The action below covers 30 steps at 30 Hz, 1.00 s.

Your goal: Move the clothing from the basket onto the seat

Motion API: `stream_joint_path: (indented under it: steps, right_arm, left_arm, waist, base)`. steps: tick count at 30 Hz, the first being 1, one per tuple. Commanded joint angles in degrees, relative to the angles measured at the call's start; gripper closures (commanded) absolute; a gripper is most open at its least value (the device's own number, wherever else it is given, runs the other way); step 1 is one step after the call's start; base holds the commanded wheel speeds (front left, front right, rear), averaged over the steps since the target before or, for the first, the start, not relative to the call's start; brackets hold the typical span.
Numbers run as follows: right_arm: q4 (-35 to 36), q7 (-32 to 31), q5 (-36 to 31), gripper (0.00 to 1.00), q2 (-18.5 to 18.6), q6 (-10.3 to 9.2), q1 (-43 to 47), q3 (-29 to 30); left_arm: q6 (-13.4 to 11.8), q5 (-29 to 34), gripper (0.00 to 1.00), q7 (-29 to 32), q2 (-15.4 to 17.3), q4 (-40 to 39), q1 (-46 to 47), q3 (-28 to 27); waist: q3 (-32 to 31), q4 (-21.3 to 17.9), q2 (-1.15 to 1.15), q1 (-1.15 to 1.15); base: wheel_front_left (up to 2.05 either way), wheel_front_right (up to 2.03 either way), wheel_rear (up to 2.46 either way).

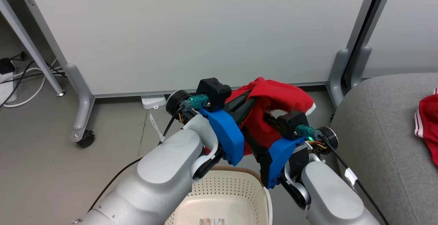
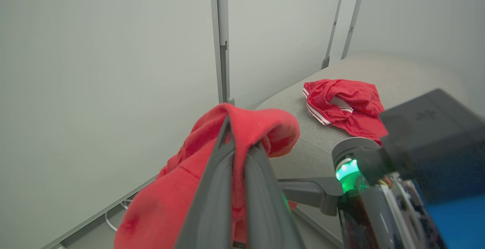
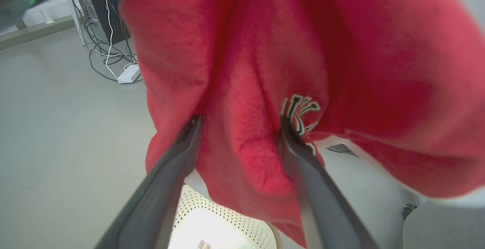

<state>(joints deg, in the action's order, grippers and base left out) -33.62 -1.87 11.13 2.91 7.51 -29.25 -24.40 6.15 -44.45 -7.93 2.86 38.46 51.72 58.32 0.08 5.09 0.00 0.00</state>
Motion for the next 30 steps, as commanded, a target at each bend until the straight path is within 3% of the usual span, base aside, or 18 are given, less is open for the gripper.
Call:
stream_joint_path:
  steps: [1,3,4,5,6,30]
  right_arm:
    - [-0.7,0.42,0.15,0.0,-0.03,-0.04,-1.34,-0.56]
    - [-2.0,0.69,0.92,0.0,-0.01,-0.04,-2.2,-1.4]
    - [-2.57,0.89,1.19,0.56,-0.01,-0.04,-2.62,-1.76]
    - [-3.05,1.17,1.26,0.87,-0.02,-0.04,-3.07,-2.21]
    - [-3.6,1.26,1.39,1.0,-0.03,-0.04,-3.46,-2.63]
    - [-8.02,4.59,4.5,1.0,-0.03,-0.04,-5.24,-6.06]
  left_arm:
    - [-0.19,-0.36,1.0,-0.34,0.08,-0.15,0.78,0.3]
    - [-0.3,-0.78,1.0,-0.44,0.07,-0.13,0.92,0.72]
    - [-0.31,-0.93,1.0,-0.45,0.08,-0.11,1.02,0.87]
    - [-0.39,-1.11,1.0,-0.52,0.07,-0.06,1.13,1.07]
    - [-0.45,-1.33,1.0,-0.62,0.07,-0.01,1.21,1.27]
    - [-0.96,-4.1,1.0,-2.31,0.07,2.5,2.41,3.99]
  waist:
    - [-0.02,0.08,0.0,0.0]
    - [-0.01,0.17,0.0,0.0]
    - [-0.01,0.21,0.0,0.0]
    - [-0.02,0.24,0.0,0.0]
    - [-0.03,0.27,0.0,0.0]
    - [-0.7,-0.95,0.0,0.0]
  base:
    - [0.0,0.0,0.0]
    - [0.0,0.0,0.0]
    - [0.0,0.0,0.0]
    - [0.0,0.0,0.0]
    - [0.0,0.0,0.0]
    - [0.0,0.0,0.0]
